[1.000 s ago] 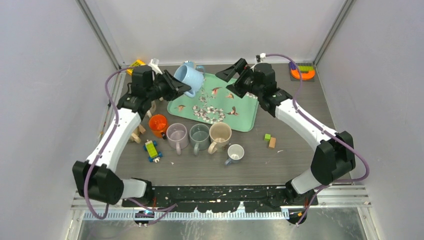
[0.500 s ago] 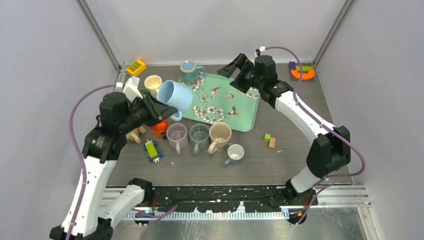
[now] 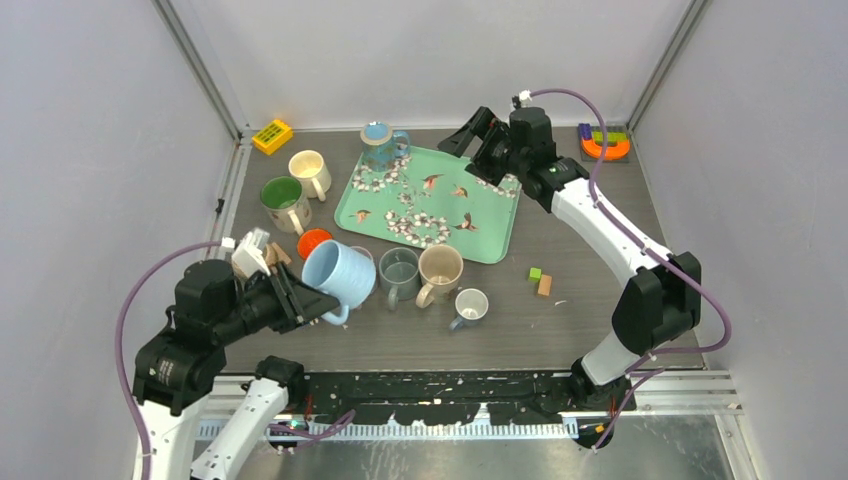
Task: Turn the mug right side up
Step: Place the cup at the corner of the board.
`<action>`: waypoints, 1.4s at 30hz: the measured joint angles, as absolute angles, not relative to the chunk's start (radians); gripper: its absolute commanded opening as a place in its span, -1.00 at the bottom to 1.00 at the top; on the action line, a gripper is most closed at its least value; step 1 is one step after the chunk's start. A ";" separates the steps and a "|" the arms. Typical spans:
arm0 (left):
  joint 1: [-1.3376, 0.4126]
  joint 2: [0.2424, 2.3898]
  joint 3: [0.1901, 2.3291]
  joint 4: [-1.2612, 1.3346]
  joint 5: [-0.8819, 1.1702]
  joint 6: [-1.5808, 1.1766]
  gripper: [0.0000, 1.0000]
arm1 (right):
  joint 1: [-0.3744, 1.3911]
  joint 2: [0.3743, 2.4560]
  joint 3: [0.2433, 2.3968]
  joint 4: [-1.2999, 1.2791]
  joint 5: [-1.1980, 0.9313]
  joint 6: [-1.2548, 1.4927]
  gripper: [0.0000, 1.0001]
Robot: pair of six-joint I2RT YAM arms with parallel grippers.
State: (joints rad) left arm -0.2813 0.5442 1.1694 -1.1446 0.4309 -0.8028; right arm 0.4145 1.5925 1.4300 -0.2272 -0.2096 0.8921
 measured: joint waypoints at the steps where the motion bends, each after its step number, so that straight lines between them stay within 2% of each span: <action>1: -0.281 0.529 1.154 -1.160 0.434 -0.804 -0.99 | 0.414 1.593 1.431 -0.231 -0.207 0.891 1.00; 19: -0.281 0.485 0.907 -1.273 0.442 -0.778 -0.99 | 0.402 1.600 1.431 -0.241 -0.197 0.880 1.00; 42: -0.366 0.575 0.833 -1.283 0.405 -0.750 -0.99 | 0.383 1.652 1.427 -0.205 -0.209 0.881 1.00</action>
State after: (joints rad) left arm -0.3660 0.5751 0.8333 -1.2835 0.4046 -0.7502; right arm 0.3828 1.6524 1.4265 -0.2054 -0.2089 0.8806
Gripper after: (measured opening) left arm 0.234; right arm 0.996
